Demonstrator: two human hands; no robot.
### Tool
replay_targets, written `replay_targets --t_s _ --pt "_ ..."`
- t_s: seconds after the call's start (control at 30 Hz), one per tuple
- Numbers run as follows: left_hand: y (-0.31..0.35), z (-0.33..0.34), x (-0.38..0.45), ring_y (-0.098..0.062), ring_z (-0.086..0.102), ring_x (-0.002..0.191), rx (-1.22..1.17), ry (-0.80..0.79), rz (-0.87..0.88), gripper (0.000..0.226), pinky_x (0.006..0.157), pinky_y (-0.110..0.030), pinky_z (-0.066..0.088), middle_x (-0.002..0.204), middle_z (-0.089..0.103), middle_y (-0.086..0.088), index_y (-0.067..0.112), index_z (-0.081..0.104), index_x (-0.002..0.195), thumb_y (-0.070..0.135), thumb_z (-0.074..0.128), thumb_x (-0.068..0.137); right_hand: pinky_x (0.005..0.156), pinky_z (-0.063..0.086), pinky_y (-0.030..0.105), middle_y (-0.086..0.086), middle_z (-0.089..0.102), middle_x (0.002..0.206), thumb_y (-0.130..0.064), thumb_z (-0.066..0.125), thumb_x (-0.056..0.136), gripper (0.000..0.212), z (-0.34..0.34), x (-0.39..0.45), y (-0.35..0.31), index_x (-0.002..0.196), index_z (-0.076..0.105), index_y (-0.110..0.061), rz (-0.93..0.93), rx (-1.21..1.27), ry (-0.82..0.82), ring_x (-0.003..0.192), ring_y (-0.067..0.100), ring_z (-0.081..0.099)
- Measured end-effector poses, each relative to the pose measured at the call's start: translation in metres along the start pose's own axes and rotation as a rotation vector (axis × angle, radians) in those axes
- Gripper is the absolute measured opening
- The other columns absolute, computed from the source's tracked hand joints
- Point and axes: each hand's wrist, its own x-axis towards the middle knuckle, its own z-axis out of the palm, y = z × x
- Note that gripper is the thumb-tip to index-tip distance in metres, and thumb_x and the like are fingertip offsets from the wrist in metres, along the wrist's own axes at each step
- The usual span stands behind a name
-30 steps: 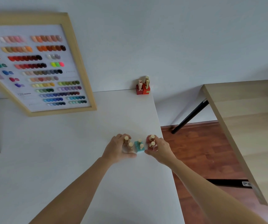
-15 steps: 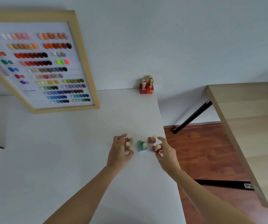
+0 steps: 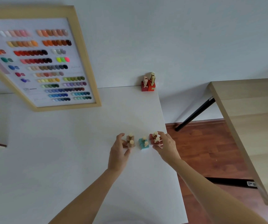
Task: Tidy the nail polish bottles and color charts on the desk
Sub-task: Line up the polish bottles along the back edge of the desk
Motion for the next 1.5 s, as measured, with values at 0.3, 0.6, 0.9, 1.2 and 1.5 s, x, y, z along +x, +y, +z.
replay_targets --t_s 0.3,0.6,0.9,1.2,1.5 --pt "-0.003 -0.013 0.031 -0.019 0.048 0.119 0.168 -0.301 0.074 0.082 0.094 -0.027 0.046 0.134 0.042 0.001 0.024 0.044 0.134 0.019 0.084 0.063 0.076 0.047 0.016 -0.006 0.044 0.114 -0.017 0.076 0.076 0.069 -0.036 -0.002 -0.011 0.130 0.040 -0.039 -0.125 -0.055 -0.086 0.083 0.001 0.055" --pt "0.002 -0.017 0.039 -0.021 0.060 0.093 0.194 -0.279 0.134 0.042 0.080 -0.034 0.052 0.104 0.063 -0.003 0.016 0.061 0.108 0.016 0.076 0.069 0.064 0.044 0.009 -0.003 0.056 0.098 -0.015 0.071 0.080 0.032 -0.039 0.012 -0.023 0.108 0.060 -0.025 -0.180 -0.090 -0.119 0.071 0.004 0.059" --pt "0.001 -0.020 0.046 -0.021 0.061 0.091 0.156 -0.241 0.123 0.040 0.081 -0.035 0.053 0.100 0.064 -0.002 0.015 0.062 0.105 0.017 0.077 0.068 0.061 0.043 0.023 0.007 0.058 0.081 -0.007 0.059 0.087 0.013 -0.029 0.016 -0.035 0.096 0.067 -0.009 -0.206 -0.170 0.019 0.067 0.022 0.054" --pt "0.011 -0.033 0.092 -0.024 0.062 0.086 0.119 -0.157 0.125 0.027 0.079 -0.039 0.053 0.095 0.064 -0.006 0.011 0.063 0.098 0.017 0.073 0.073 0.066 0.041 0.019 0.010 0.063 0.090 -0.008 0.059 0.088 0.016 -0.038 0.072 -0.069 0.101 0.068 -0.009 -0.260 -0.179 -0.014 0.073 0.019 0.056" --pt "0.021 -0.032 0.174 -0.027 0.061 0.088 0.160 -0.128 0.084 0.028 0.076 -0.037 0.053 0.094 0.063 -0.011 0.007 0.062 0.097 0.014 0.072 0.072 0.066 0.044 0.024 0.011 0.061 0.092 -0.006 0.055 0.090 0.015 -0.028 0.154 -0.107 0.098 0.068 -0.009 -0.320 -0.212 0.006 0.079 0.025 0.058"
